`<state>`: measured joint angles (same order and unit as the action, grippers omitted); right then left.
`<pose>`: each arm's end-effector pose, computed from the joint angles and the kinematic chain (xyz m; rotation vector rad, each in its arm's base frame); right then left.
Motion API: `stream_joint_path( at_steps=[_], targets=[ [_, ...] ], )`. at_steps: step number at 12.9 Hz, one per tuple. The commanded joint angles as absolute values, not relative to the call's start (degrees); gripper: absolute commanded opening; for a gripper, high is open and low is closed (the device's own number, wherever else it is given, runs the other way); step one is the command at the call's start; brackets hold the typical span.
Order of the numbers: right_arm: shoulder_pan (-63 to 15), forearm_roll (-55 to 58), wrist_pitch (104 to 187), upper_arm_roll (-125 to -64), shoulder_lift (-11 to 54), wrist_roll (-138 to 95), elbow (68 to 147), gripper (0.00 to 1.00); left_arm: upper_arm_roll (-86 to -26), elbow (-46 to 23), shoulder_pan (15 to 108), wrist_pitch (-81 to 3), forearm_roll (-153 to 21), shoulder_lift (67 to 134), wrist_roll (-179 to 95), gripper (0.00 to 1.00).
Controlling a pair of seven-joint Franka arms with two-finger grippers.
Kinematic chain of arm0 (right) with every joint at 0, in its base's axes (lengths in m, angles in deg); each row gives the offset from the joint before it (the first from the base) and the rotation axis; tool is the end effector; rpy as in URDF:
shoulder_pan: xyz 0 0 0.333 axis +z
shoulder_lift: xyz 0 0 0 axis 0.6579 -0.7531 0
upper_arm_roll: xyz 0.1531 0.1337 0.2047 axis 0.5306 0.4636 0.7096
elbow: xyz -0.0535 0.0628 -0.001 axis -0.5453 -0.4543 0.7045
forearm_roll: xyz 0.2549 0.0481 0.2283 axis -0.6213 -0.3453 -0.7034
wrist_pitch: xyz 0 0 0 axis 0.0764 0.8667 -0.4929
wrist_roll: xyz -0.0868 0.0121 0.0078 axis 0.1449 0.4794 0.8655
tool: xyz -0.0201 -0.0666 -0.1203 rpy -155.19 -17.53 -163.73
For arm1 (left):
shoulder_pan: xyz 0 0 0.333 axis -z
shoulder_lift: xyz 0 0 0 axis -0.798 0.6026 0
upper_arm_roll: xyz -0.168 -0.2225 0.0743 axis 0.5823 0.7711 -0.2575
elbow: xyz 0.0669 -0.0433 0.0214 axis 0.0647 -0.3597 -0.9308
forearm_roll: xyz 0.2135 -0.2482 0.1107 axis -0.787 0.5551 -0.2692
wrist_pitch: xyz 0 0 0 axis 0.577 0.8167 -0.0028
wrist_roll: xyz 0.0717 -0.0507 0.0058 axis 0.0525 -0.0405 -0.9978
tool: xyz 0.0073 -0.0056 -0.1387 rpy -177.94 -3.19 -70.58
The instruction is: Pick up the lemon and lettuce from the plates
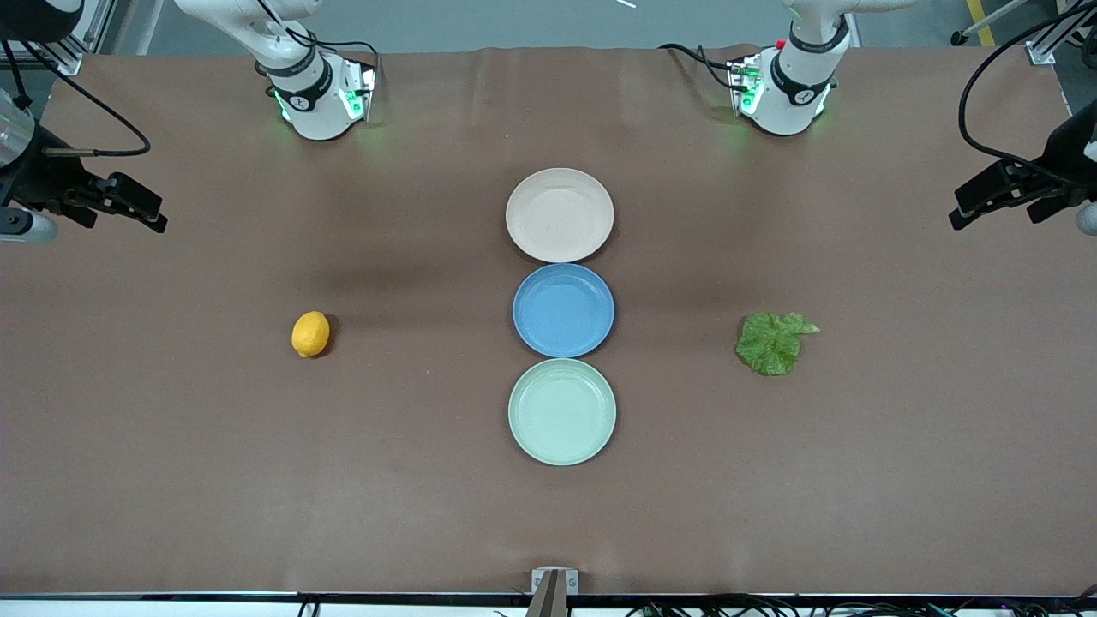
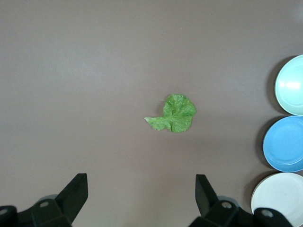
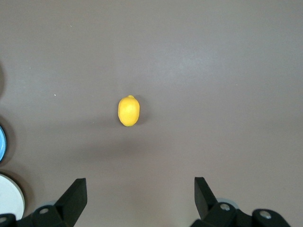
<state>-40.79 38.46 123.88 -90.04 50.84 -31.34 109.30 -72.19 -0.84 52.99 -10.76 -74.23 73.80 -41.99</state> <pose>0.4783 -0.0058 0.5428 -3.1365 0.1436 0.0278 0.4988 -0.0229 0.5849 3.1191 0.1193 0.0417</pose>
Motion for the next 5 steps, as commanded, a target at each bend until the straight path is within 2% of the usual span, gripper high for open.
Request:
stream_joint_path(
  at_steps=[1, 5],
  targets=[
    [-41.67, 37.18, 123.26, -89.75, 50.69, -30.87, 108.4, 1.0, -71.97, -0.74, 52.85, -9.8, -74.51, 72.97, -41.17, 1.0],
    [-41.58, 35.95, 124.75, -89.75, 50.6, -30.61, 108.83, 1.0, -72.32, -0.74, 52.77, -9.89, -74.51, 72.97, -41.17, 1.0]
  ],
)
